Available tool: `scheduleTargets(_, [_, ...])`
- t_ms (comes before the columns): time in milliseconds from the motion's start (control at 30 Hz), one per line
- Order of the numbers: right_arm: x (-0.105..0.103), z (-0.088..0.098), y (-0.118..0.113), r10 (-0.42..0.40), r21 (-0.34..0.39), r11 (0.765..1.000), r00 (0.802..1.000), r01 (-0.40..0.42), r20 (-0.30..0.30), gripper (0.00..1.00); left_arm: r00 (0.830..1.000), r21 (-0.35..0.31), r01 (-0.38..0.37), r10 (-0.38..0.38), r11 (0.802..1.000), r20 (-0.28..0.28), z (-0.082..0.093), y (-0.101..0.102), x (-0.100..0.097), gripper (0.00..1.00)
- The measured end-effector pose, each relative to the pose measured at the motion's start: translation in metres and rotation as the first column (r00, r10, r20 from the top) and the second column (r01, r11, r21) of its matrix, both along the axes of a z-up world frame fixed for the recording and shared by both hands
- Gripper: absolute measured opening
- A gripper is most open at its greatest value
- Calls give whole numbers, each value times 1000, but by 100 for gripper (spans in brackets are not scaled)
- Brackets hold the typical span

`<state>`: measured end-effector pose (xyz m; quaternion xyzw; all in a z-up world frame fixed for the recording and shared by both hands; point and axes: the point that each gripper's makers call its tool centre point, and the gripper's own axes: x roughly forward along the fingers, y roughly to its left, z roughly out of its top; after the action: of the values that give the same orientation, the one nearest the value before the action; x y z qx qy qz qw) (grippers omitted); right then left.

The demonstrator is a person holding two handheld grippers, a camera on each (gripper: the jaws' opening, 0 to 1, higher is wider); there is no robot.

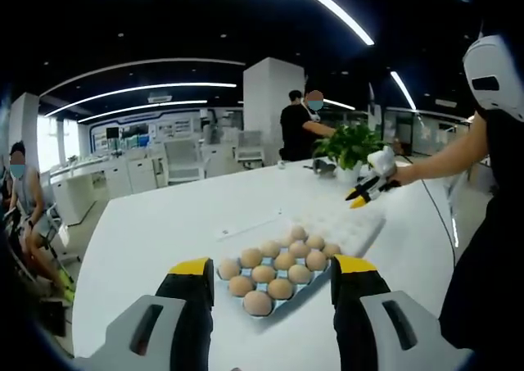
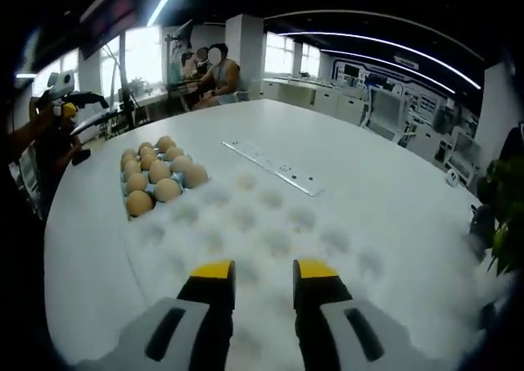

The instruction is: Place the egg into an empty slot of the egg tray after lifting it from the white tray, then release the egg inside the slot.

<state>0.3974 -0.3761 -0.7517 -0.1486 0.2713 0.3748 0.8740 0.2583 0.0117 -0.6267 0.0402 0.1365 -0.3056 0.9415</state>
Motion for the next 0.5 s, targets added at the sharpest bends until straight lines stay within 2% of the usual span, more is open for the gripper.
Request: scheduleTargets(500, [-16, 0, -41, -101, 7, 995, 995, 101, 7, 28, 1000, 7, 10, -10, 1000, 11, 5, -3, 0, 58])
